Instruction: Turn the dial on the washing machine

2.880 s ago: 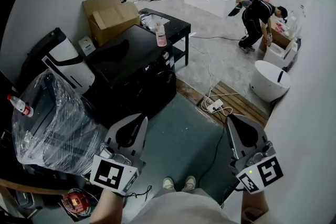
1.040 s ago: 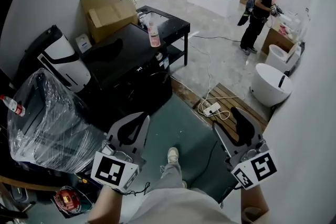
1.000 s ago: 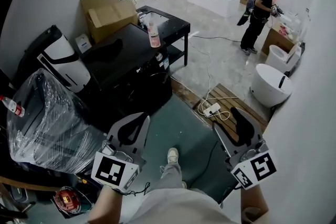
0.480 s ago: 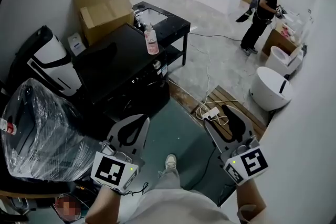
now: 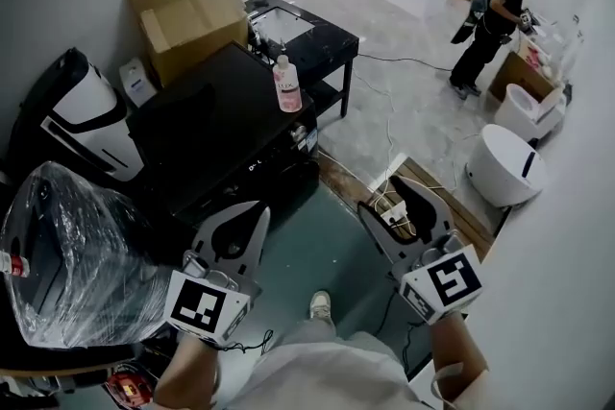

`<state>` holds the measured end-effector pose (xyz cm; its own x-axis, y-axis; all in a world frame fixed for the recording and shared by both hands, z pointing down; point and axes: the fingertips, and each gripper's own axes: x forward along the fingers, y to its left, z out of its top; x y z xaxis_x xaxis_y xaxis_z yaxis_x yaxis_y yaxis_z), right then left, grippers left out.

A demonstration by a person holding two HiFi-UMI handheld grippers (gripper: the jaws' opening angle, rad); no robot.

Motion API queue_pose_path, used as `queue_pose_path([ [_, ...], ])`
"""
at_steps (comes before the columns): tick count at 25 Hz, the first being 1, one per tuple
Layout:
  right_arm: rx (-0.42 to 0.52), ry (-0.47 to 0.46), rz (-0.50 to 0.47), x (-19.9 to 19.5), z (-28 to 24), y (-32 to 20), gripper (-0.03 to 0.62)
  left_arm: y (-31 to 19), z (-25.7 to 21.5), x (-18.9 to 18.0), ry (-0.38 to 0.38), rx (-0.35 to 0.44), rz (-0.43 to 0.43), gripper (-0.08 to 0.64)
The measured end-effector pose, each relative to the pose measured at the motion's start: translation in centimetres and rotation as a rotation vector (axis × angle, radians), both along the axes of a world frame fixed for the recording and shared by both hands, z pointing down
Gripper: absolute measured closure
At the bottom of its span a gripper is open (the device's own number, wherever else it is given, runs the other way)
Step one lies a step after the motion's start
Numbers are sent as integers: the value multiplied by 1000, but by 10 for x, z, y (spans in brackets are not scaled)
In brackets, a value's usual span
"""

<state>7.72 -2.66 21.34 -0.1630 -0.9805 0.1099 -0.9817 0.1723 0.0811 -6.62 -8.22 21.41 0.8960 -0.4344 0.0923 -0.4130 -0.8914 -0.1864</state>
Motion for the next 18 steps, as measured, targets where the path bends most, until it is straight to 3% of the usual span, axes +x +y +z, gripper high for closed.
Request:
queue_pose_path([
  [9,-45,15,-51,-4,20,-65,327,-53,24,-11,-14,-39,-90,540],
  [18,-84,17,-108,9,44,-103,329,-71,36,-13,-13,-58,-203,540],
])
